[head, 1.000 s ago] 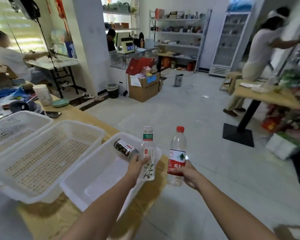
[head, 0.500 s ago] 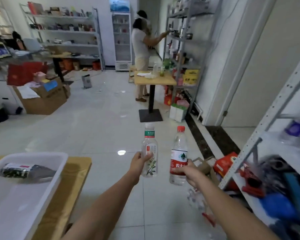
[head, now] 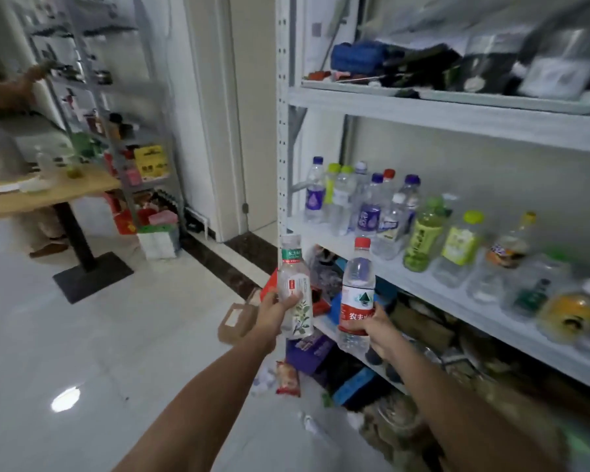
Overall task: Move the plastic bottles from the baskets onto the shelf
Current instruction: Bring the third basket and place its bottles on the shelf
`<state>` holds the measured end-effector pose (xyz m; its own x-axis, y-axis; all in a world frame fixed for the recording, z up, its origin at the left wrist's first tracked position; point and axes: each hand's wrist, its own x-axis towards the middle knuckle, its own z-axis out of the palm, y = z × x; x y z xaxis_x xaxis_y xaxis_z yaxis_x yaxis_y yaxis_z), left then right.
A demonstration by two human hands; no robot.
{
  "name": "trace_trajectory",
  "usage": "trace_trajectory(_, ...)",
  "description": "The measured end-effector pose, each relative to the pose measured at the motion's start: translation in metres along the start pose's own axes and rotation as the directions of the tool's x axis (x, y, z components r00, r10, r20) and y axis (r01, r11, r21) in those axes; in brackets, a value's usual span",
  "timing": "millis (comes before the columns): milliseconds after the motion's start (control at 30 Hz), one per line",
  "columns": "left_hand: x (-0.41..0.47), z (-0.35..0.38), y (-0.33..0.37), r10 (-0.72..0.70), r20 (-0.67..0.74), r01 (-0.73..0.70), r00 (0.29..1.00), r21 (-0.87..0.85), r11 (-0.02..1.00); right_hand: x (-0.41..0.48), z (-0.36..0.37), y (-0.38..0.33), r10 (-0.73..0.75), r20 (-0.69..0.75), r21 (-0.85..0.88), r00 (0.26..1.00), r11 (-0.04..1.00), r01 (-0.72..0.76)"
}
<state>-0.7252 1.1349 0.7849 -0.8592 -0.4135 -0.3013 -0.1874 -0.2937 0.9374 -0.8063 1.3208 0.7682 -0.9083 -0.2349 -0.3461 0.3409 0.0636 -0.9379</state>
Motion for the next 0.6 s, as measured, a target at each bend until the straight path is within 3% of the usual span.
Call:
trace_trajectory(133,0.023,0.041,-0.001,-0.024,0.197,0.007,0.980,0.089,0.996,0.000,-0.040,-0.003,-0.015,-0.208,0.053,0.978,0.998,0.027)
trace_trajectory(367,0.067,0.098,-0.002,-0.054,0.467,-0.069,0.883,0.243,0.968,-0.011,-0.080,0.004,0.016,-0.479,0.116,0.878,0.992,0.045)
trace_trajectory(600,0.090,0.152,-0.005,-0.115,0.596,-0.065,0.794,0.272,0.960,-0.026,-0.111,0.015,0.073,-0.658,0.199,0.750,0.977,0.079)
